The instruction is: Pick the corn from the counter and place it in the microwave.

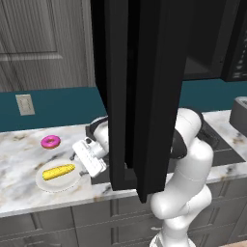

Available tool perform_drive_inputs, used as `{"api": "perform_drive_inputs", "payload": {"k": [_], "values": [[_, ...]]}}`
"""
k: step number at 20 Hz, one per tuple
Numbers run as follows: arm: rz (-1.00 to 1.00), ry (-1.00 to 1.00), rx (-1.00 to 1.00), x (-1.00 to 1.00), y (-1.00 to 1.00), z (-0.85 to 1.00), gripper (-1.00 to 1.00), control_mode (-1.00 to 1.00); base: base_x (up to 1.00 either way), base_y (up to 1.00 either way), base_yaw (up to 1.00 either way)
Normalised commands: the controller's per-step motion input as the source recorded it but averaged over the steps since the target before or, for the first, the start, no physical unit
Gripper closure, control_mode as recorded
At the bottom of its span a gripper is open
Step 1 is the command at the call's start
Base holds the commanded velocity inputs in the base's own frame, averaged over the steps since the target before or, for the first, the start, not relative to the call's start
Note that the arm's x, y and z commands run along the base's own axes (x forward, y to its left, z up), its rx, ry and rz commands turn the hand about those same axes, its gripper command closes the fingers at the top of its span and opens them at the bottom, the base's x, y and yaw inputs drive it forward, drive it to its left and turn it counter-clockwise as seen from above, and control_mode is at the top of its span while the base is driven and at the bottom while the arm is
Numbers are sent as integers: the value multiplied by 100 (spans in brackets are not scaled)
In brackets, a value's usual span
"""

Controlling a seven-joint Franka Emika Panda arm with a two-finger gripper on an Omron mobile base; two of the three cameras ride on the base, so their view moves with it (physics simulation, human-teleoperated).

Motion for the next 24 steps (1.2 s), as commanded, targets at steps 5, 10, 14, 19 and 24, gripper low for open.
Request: {"api": "perform_drive_inputs", "payload": {"k": [5, 10, 14, 19, 24], "values": [[-2, 0, 9, 13, 8, 0, -100, -100, 0, 0, 0], [-2, 0, 2, 8, 16, -1, -100, -100, 0, 0, 0], [-1, -1, 0, 7, 25, 0, -100, -100, 0, 0, 0], [-1, -1, 0, 13, 25, 0, -100, -100, 0, 0, 0], [-1, 0, 0, 8, 9, -9, -100, -100, 0, 0, 0]]}}
